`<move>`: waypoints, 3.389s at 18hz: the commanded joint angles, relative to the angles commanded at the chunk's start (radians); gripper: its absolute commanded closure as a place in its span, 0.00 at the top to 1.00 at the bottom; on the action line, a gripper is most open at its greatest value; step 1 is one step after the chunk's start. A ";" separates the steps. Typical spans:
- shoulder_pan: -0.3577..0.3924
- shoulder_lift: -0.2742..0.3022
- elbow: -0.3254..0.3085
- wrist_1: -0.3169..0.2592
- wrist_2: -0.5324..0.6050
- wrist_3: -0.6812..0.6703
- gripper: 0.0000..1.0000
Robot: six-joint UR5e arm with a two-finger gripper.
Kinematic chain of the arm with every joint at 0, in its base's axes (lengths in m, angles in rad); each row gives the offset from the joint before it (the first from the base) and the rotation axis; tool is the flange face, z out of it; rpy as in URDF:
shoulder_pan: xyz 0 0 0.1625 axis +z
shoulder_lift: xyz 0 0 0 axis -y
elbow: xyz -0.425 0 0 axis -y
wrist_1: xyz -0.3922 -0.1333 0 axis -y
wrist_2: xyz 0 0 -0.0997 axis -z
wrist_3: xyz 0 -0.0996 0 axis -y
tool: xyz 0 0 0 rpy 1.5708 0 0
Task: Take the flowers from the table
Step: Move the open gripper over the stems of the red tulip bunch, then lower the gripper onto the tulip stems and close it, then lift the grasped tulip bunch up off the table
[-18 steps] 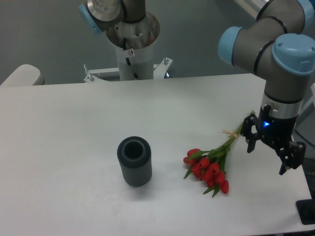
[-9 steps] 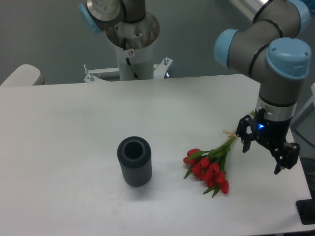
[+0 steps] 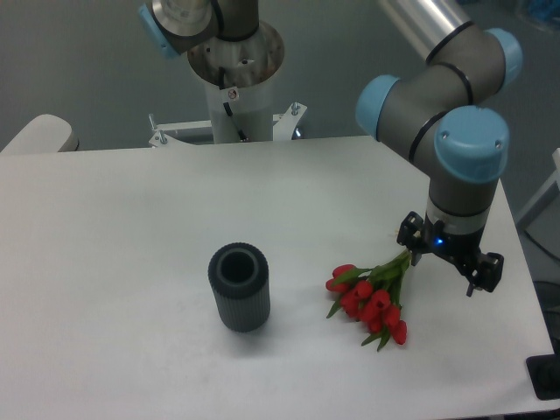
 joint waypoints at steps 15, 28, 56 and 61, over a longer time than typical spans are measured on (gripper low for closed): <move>0.089 0.012 -0.248 0.153 -0.090 0.043 1.00; 0.072 0.026 -0.351 0.235 -0.098 0.075 1.00; 0.034 -0.032 -0.319 0.357 -0.143 0.005 0.35; 0.041 -0.006 -0.312 0.356 -0.195 0.014 0.35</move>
